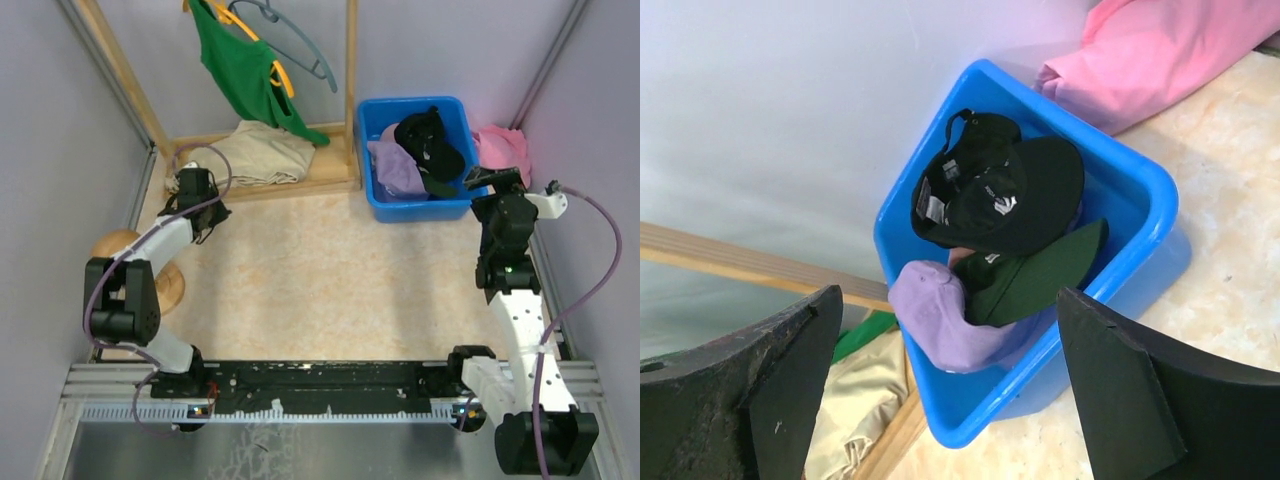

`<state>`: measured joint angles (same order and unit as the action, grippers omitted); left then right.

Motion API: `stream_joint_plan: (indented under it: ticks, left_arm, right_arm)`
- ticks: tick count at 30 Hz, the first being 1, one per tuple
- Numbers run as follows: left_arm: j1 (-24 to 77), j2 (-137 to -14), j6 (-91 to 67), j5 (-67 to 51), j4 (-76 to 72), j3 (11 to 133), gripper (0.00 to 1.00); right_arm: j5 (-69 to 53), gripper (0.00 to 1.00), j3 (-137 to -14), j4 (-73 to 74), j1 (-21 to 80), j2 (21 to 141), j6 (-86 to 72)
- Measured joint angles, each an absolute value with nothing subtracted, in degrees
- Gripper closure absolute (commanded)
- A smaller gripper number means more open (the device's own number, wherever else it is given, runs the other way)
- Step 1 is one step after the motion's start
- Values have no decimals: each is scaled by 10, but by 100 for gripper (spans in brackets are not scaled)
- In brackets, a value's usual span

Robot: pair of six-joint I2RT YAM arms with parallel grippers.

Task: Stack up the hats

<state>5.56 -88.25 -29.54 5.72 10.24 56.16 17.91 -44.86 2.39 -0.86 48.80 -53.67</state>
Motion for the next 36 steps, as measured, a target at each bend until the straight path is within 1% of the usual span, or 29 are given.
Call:
stream_joint_plan:
  ticks: [5,11,21,29,32,36]
  left_arm:
    - [74,-958,-271,141,57,622,100]
    - [69,-1086,-259,209,61,735,100]
    - [14,-1171,-254,215,98,783,100]
    - [-15,-1234,-238,214,107,873,100]
    - [-21,-1246,-230,210,107,893,100]
    - [-24,-1236,-227,197,103,882,100]
  right_arm:
    - [164,13,-434,23,-9,482,-529]
    - [155,13,-430,26,-9,479,-512]
    - [150,13,-430,26,-9,477,-485]
    - [137,13,-430,26,-9,479,-464]
    - [131,13,-430,25,-9,479,-450]
    - [111,13,-430,16,-9,488,-427]
